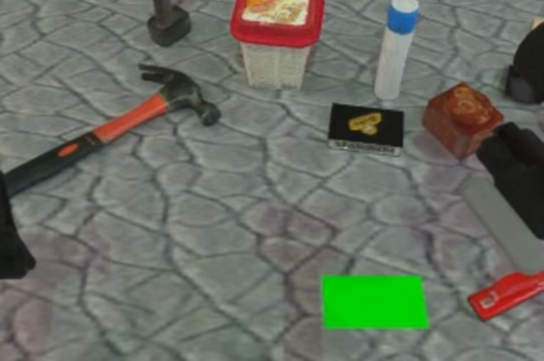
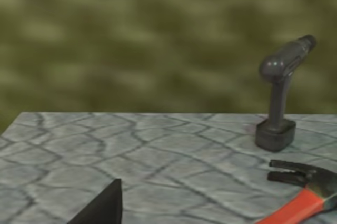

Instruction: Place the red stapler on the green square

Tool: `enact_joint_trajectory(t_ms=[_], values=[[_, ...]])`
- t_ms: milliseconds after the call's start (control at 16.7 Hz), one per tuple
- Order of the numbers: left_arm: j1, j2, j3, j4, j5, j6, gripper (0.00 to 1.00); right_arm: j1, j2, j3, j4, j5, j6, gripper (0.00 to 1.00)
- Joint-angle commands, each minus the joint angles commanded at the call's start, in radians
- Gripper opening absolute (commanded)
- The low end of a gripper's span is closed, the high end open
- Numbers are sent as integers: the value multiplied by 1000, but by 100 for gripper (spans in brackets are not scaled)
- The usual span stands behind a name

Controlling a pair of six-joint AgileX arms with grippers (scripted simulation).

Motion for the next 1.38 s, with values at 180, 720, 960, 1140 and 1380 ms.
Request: enact_joint_trajectory(t_ms=[180,720,960,1140,1380], values=[[0,0,0,0,0,0,100,4,27,-46,68,0,0,100],[0,0,0,0,0,0,100,8,165,-259,422,0,5,100],[0,0,0,0,0,0,100,8,166,-260,424,0,5,100],[0,0,0,0,0,0,100,8,166,-260,424,0,5,77],[0,0,0,0,0,0,100,8,166,-260,424,0,5,47]])
